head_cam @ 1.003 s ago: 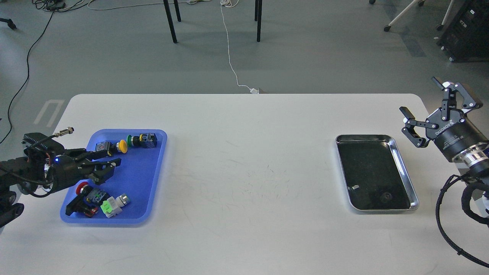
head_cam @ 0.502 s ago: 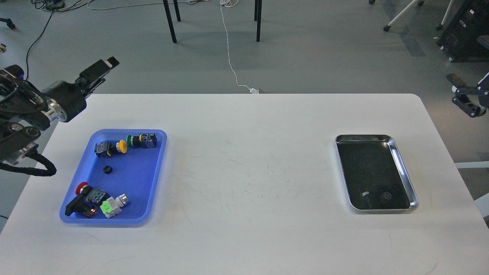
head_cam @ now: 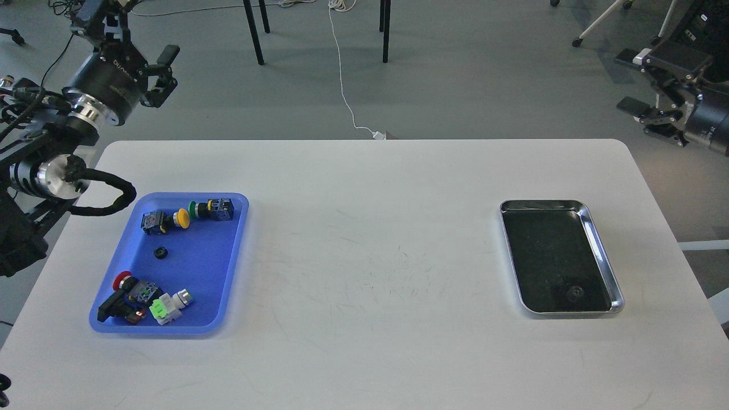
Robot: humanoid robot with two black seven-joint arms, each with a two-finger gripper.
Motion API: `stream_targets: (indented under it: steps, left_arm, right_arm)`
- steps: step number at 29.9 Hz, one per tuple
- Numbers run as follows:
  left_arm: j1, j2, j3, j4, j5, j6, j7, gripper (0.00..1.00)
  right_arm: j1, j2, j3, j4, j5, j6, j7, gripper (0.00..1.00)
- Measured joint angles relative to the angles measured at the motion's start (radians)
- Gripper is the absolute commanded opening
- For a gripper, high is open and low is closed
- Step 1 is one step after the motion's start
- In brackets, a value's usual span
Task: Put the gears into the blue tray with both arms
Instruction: 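Retract the left arm and lower the right gripper to the metal tray, then grasp another black gear on the metal tray with the right gripper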
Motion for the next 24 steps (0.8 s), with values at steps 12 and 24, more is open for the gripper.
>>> stream_targets:
  steps: [12,24]
  left_arm:
    - [0.011,-0.074,-0.077,0.119,-0.139,-0.069,0.128,0.98]
    - [0.036,-0.036,-0.079,0.12,-0.141,-0.092,0.119,0.98]
  right_arm:
    - [0.292,0.307,-0.624,-0.028,-0.31,0.002,0.005,0.95]
    - [0.282,0.352,-0.882,0.007,-0.528,-0.001,0.009,0.72]
